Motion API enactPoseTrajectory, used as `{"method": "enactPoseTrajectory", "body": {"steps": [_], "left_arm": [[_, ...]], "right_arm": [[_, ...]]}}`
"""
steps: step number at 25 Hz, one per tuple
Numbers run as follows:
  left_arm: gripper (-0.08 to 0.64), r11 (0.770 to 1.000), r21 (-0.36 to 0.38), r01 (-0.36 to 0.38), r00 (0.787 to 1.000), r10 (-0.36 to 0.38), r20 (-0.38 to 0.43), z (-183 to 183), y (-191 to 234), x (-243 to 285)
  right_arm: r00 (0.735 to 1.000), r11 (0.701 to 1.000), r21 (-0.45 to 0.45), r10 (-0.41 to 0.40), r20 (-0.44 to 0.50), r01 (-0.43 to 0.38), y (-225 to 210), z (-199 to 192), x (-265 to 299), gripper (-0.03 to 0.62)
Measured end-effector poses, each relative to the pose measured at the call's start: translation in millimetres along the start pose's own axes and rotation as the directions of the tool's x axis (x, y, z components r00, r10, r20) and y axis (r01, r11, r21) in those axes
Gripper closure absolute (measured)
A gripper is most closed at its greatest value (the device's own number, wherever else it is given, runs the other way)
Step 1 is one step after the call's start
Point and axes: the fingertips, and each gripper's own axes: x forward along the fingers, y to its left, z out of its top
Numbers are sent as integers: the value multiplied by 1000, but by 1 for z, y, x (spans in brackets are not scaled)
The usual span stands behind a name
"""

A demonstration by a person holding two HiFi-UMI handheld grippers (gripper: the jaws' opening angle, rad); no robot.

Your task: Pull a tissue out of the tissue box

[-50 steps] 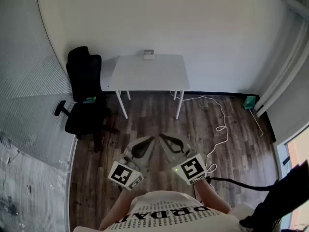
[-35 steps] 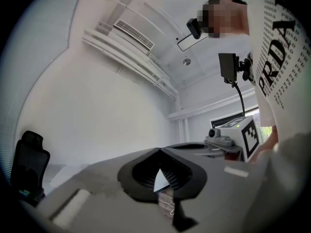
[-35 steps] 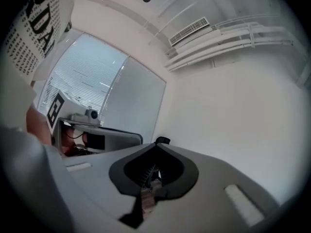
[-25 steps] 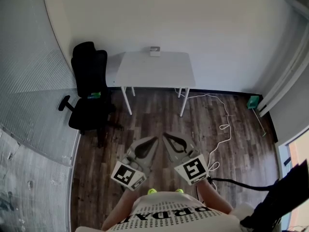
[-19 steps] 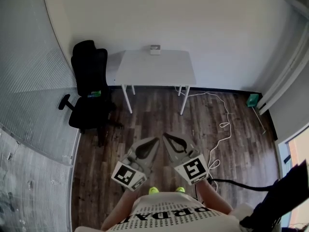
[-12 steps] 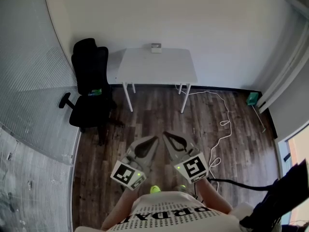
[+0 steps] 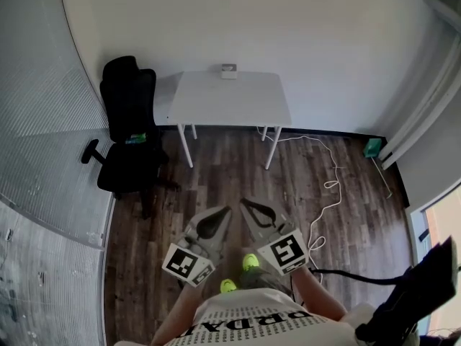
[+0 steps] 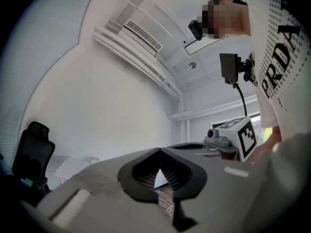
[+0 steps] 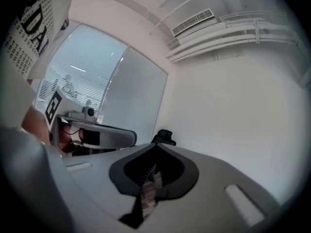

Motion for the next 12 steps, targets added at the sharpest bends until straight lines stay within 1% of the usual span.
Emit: {"method": "enactPoseTrajectory", "body": {"steps": [5,9,12], "left_arm": [[558,1000,-4,-22,1000,22,-11,-6,20,25],[558,999,9,-38,999,38,-34,-7,36,58],[558,999,19,-44,998,45,-42,-6,42,86]], "right_arm": [[1000,1000,11,25,10,-25,-29,-8,20,583],[998,999,19,51,24,-51,-61,-10,36,583],[997,996,47,69,36,-70,-85,-15,44,583]]}}
